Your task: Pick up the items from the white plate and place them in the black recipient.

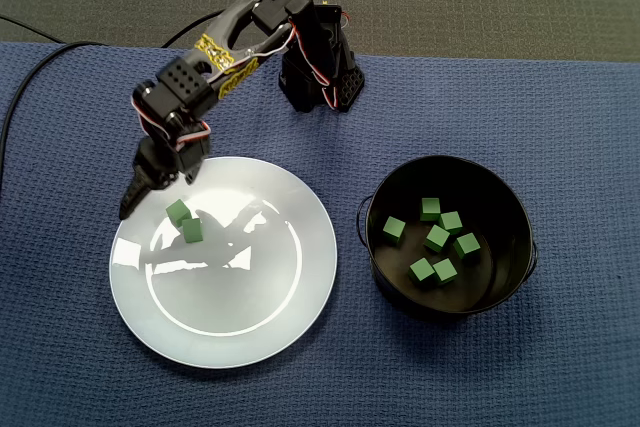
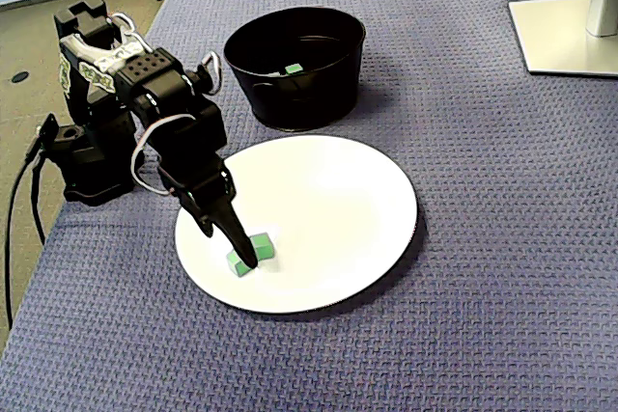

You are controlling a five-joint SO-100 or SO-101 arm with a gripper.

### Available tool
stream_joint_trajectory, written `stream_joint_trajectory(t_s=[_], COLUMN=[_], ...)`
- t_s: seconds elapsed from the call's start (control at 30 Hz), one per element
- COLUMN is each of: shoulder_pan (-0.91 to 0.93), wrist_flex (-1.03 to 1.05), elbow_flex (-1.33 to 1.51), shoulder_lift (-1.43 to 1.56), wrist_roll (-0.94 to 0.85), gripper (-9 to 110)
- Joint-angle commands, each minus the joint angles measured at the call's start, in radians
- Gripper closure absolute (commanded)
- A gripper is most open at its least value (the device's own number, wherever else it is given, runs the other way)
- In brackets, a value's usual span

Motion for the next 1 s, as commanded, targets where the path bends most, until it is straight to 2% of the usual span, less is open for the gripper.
stream_joint_trajectory(t_s=[0.0, 0.23, 0.57, 0.97], shoulder_pan=[-0.002, -0.02, -0.032, -0.046], wrist_flex=[-0.052, -0.141, -0.149, -0.17], elbow_flex=[-0.012, 0.002, 0.008, 0.058], shoulder_lift=[-0.034, -0.106, -0.115, -0.071], wrist_roll=[0.015, 0.051, 0.075, 0.074], gripper=[49, 52, 64, 97])
